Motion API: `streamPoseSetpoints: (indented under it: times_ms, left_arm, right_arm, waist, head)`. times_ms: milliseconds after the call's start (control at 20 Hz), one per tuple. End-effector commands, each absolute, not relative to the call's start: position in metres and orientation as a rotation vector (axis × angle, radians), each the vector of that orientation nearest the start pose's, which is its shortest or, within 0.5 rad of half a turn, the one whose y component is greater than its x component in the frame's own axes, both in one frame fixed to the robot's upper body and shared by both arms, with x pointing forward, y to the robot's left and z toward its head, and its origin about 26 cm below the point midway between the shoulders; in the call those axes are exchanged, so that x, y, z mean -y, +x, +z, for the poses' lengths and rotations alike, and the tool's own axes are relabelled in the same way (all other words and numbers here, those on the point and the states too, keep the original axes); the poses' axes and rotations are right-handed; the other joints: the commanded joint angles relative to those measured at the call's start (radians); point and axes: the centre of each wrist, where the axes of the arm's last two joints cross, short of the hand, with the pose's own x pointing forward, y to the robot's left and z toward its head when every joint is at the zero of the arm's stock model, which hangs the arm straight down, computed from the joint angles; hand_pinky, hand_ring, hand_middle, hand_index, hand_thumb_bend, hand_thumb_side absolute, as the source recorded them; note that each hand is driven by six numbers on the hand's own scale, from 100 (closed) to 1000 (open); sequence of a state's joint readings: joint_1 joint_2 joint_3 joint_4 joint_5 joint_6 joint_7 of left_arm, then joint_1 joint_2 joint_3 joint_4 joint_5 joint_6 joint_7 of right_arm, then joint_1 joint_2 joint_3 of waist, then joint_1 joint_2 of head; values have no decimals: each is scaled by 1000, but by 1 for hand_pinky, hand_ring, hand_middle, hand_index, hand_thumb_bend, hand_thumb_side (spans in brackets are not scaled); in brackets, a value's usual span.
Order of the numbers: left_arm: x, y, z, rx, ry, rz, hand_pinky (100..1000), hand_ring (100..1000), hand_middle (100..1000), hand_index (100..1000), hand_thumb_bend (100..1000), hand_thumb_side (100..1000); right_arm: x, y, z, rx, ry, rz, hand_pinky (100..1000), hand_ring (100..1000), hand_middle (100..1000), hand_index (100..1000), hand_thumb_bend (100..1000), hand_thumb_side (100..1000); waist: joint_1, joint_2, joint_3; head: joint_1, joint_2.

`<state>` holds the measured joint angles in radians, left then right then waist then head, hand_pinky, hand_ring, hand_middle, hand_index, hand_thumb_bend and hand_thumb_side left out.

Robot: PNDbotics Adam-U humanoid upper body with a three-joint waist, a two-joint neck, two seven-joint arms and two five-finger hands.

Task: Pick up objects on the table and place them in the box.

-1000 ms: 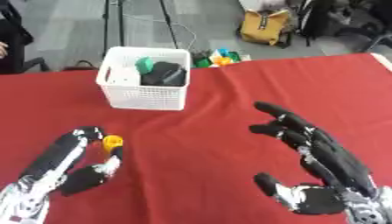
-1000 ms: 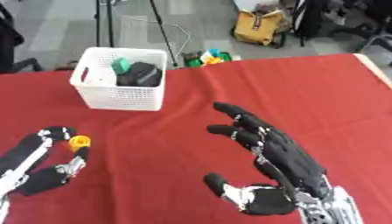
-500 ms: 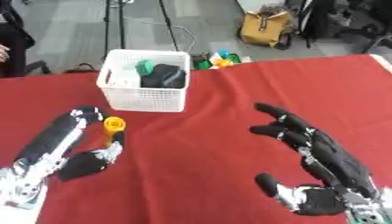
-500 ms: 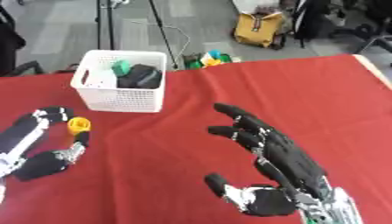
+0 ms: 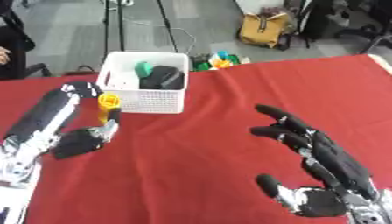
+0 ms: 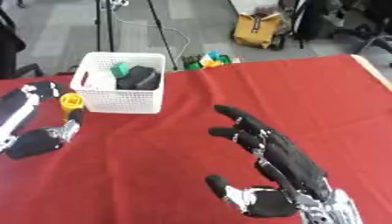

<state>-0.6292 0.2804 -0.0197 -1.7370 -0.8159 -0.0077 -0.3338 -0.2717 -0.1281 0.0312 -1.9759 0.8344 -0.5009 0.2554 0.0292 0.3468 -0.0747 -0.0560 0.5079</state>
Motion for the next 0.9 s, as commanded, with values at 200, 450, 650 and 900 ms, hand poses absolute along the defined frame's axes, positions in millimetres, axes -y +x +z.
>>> streamPoseSetpoints:
  times_ms: [200,450,650,900]
  left_arm:
    - [-229,372,273,2028,941,-1071,901,865,644,624,100,618]
    - [-226,383,287,2034,941,-1073,903,864,645,625,100,620]
    - [-223,392,298,2048,948,-1046,901,864,645,625,100,621]
    - [-222,409,310,2050,977,-1000,902,863,644,624,100,614]
  right_arm:
    - [226,297,179,-2963,934,-1581,777,1000,1000,887,409,1000]
    - [226,297,178,-2960,922,-1591,778,1000,1000,887,408,1000]
    - [225,296,177,-2957,912,-1593,779,1000,1000,887,407,1000]
    - [224,296,177,-2950,896,-1599,779,1000,1000,886,407,1000]
  waist:
    - [2,-29,-5]
    - [4,-32,-15]
    - [6,-33,-25]
    - [12,-32,-40]
  head:
    - [1,-3]
    - [7,-3]
    - [16,-4]
    - [30,-11]
